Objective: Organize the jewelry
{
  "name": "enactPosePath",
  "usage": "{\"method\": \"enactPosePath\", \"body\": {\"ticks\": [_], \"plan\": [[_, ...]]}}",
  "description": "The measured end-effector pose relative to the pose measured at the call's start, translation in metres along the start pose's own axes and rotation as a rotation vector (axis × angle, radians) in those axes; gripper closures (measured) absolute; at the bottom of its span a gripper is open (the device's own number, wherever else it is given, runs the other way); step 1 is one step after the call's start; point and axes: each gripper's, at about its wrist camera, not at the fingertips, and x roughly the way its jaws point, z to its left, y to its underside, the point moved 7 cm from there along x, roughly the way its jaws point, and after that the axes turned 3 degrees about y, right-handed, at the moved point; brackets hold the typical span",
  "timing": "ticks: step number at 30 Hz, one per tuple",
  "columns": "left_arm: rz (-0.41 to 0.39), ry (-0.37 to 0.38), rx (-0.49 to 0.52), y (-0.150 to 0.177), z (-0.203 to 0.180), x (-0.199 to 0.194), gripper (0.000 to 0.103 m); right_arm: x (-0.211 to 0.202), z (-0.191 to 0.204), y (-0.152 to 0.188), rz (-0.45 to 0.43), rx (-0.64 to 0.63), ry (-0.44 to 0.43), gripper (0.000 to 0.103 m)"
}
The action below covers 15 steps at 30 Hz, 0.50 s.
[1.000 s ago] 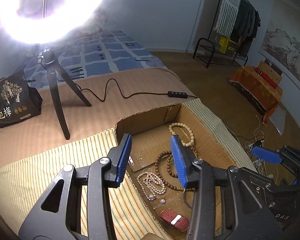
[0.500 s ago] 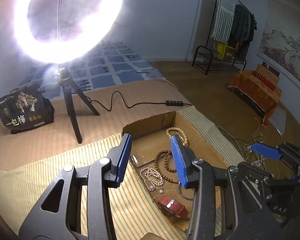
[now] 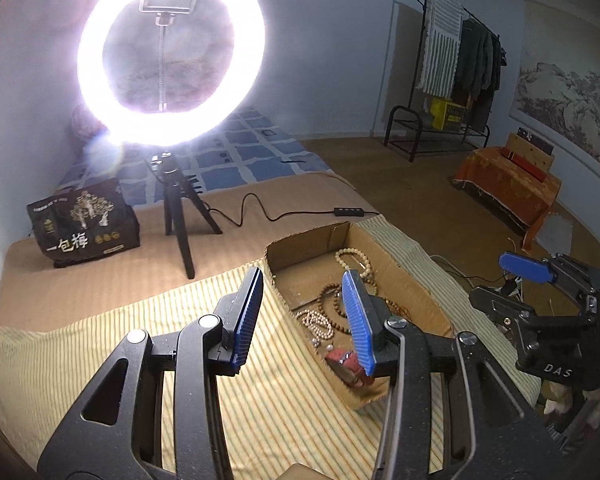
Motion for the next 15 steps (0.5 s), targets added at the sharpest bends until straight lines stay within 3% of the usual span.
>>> {"method": "enactPosePath", "body": {"ticks": [4,7,11,13,15], "plan": [[-0.007,-0.008,-0.005,0.007,0.003,-0.019,0.060,-0.007,0.011,0.001,-0.015,-0.020,-0.012,0.041],[-0.016,-0.014,-0.003,0.012,0.003,-0.033,0.051,-0.013,0.018,0.004,-0.024,-0.022,-0.027,0.035],[-0.026,-0.018,-0.007,0.018,0.004,-0.048,0.050,-0.020,0.025,0.006,-0.036,-0.025,-0.042,0.034],[-0.031,-0.025,-0.012,0.022,0.005,-0.056,0.046,-0.024,0.027,0.007,-0.042,-0.028,-0.045,0.034],[-0.040,-0.029,-0.023,0.026,0.005,-0.064,0.034,-0.027,0.029,0.009,-0.047,-0.033,-0.046,0.033]]}}
